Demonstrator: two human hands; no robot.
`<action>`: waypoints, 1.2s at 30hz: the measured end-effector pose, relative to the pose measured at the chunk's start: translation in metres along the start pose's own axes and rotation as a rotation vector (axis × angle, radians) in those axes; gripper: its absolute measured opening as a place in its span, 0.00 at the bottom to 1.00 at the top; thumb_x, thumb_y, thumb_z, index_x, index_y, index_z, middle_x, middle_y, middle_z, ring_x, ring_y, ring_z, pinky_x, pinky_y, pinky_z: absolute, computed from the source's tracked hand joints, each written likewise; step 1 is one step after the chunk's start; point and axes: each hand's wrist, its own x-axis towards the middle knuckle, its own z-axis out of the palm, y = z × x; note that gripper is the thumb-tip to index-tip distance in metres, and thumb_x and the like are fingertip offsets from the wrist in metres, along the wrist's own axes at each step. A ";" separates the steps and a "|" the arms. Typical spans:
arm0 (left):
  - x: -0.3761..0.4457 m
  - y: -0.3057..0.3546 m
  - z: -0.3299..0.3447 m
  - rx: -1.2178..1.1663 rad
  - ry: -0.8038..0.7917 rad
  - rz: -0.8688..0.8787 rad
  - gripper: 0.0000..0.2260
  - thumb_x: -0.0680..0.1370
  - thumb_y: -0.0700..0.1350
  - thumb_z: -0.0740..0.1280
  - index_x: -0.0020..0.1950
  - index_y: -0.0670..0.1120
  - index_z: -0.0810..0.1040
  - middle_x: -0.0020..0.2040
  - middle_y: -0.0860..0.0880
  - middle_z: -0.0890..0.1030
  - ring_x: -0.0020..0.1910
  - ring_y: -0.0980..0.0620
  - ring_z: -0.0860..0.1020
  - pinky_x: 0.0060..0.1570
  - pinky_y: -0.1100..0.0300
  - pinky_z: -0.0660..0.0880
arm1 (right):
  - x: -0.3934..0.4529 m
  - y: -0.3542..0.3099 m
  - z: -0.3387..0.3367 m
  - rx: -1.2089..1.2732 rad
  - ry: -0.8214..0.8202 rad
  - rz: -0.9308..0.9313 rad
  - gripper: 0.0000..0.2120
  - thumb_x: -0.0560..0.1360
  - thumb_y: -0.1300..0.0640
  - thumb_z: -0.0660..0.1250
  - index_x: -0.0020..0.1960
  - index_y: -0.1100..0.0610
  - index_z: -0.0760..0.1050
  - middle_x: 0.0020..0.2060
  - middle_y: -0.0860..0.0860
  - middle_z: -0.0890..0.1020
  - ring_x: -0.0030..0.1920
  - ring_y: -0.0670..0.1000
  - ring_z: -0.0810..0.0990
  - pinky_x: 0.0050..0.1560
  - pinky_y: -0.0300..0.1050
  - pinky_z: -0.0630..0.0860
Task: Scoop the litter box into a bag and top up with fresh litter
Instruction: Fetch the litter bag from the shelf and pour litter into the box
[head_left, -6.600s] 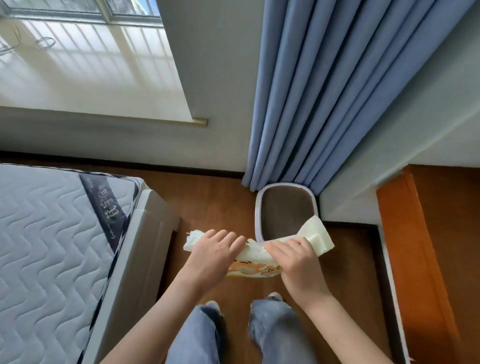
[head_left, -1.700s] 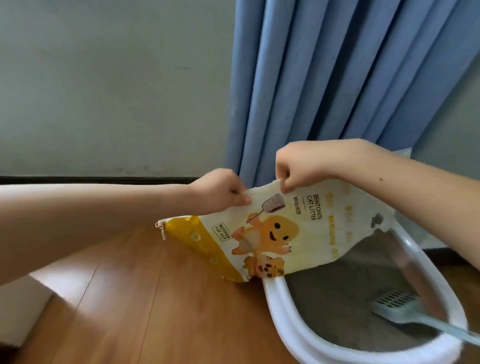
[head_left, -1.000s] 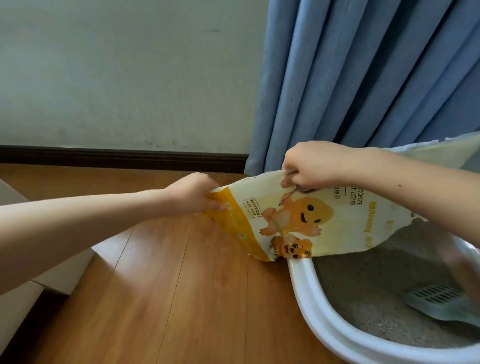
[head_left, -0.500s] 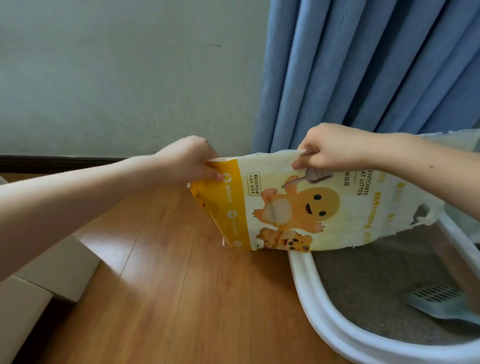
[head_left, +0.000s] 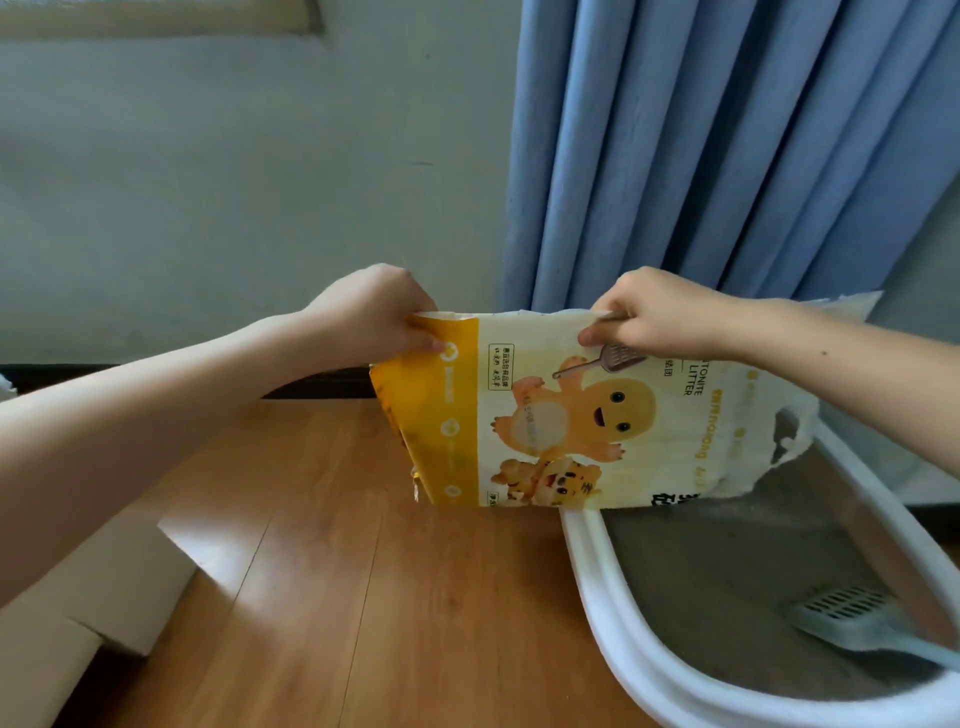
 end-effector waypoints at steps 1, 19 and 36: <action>-0.001 0.001 -0.003 -0.009 0.020 -0.007 0.11 0.74 0.53 0.70 0.42 0.45 0.84 0.37 0.50 0.82 0.36 0.51 0.78 0.37 0.51 0.78 | -0.001 0.000 -0.002 0.012 0.013 -0.004 0.19 0.77 0.48 0.66 0.29 0.52 0.75 0.25 0.51 0.77 0.24 0.46 0.71 0.32 0.45 0.68; -0.008 0.022 -0.049 0.190 0.311 -0.016 0.10 0.76 0.51 0.67 0.37 0.49 0.80 0.32 0.51 0.75 0.37 0.43 0.74 0.35 0.58 0.68 | -0.007 -0.002 -0.014 0.251 0.197 -0.084 0.20 0.78 0.52 0.65 0.35 0.66 0.77 0.36 0.63 0.81 0.36 0.58 0.79 0.40 0.48 0.76; 0.006 0.032 -0.070 0.381 0.313 0.060 0.09 0.78 0.51 0.64 0.47 0.52 0.83 0.42 0.50 0.81 0.40 0.44 0.77 0.38 0.55 0.75 | -0.004 0.005 -0.009 0.303 0.295 -0.061 0.24 0.79 0.51 0.65 0.38 0.73 0.72 0.36 0.71 0.76 0.33 0.61 0.73 0.36 0.47 0.71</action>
